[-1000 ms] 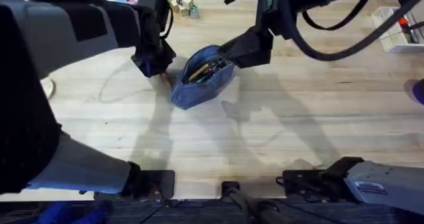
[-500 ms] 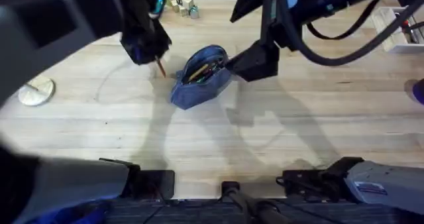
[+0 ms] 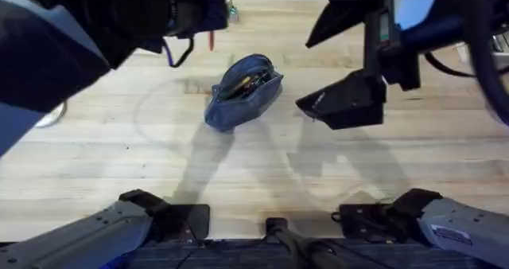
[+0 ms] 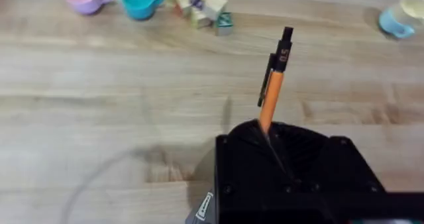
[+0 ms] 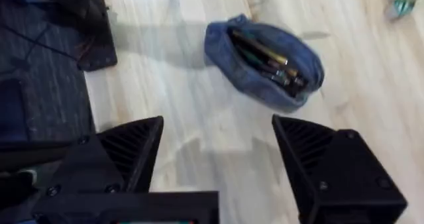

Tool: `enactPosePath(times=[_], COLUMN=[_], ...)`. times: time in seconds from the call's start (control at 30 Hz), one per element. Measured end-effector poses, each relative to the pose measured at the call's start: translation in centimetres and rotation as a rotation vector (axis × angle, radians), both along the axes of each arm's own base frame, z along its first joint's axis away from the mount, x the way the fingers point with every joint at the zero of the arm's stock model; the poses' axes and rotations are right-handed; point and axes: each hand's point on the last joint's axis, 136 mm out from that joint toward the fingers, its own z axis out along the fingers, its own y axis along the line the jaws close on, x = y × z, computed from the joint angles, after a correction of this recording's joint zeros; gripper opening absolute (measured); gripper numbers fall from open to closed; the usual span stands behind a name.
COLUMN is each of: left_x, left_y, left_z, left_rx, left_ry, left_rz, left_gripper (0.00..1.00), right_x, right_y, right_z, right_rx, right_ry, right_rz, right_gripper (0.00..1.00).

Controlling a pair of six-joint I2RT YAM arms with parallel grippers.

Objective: Unzip the bag, pick up the pens from the table one at a time and place them inside, then zip the bag closed.

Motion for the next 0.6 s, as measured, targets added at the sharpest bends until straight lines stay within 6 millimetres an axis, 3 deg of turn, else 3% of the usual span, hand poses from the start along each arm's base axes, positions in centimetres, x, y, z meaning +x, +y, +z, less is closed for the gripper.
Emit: enactPosePath(times=[0.2,0.6], left_x=[-0.4,-1.7], left_y=[-3.7,-9.0], left_z=[0.1,-3.8], left_rx=[0.089,0.202], left_ry=[-0.037,0.028], left_rz=[-0.185,-0.569], left_gripper=[0.043,0.043], right_x=[-0.8,-1.6], right_y=[-1.4,-2.2], right_z=[-0.5,-1.0], right_rx=[-0.049,-0.083], right_ry=[0.038,0.071], right_rz=[-0.061,-0.083], right_gripper=[0.997,0.997])
